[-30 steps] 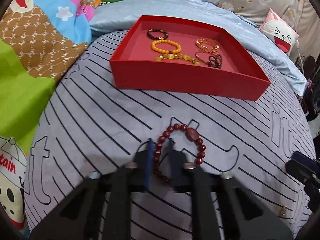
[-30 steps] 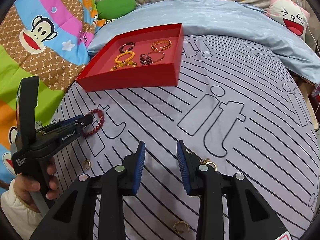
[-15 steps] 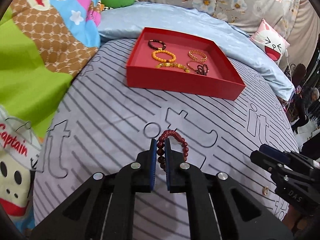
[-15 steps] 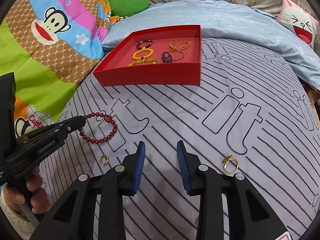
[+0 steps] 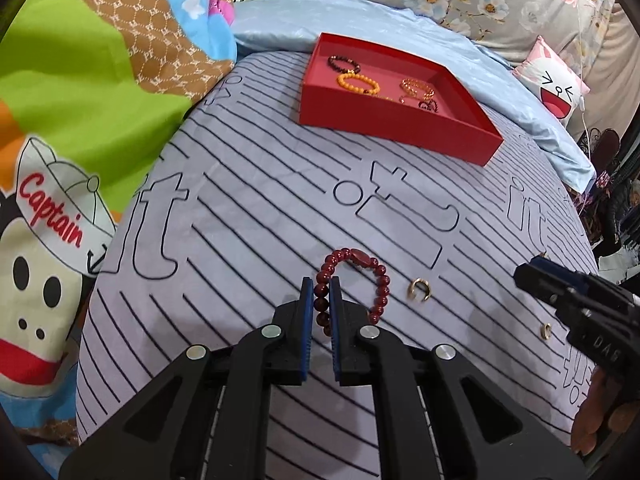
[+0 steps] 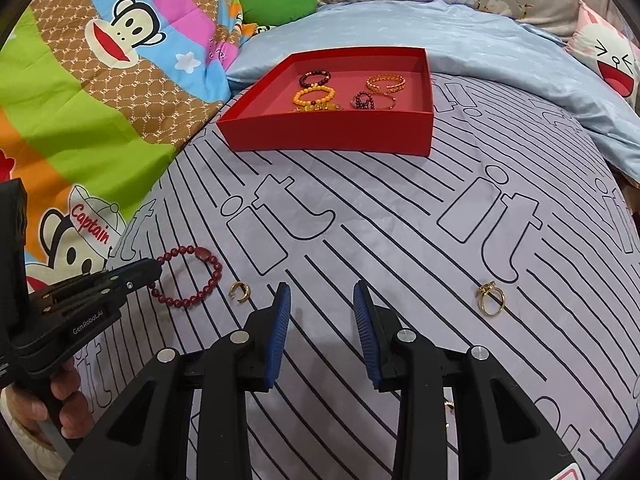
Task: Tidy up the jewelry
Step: 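Hold the red bracelet in the left tool while the right tool grasps a gold ring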
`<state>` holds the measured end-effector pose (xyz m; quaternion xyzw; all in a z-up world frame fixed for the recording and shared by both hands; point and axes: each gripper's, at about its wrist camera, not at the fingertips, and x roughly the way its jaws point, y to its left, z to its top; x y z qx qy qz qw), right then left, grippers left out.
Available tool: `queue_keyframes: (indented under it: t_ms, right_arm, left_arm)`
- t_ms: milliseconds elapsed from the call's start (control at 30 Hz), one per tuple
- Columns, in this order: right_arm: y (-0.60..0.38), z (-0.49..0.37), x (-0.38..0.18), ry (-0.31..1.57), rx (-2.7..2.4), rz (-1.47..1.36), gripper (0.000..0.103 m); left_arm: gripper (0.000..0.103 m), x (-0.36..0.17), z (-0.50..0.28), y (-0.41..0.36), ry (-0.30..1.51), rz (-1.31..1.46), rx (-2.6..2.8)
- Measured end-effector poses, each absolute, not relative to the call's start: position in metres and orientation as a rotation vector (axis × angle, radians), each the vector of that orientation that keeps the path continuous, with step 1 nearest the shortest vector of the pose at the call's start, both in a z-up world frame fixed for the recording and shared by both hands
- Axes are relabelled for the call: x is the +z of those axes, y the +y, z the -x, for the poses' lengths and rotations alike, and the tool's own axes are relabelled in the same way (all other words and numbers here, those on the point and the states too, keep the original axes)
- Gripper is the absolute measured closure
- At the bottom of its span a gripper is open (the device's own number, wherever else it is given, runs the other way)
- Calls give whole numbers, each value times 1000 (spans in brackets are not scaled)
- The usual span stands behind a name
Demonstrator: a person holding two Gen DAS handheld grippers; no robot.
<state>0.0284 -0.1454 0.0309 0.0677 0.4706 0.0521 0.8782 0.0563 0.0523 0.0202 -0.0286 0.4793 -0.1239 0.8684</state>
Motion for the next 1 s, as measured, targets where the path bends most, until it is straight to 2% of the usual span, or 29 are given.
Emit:
queue_keyframes:
  t_ms: [700,1000]
  right_arm:
    - [-231,51,28,1010,-117,-222,71]
    - [-233,25,21,989,-113,-209,71]
  left_arm:
    - [95,30,-30,34,980,56,-322]
    - [95,27,-30,28,988,47,-315]
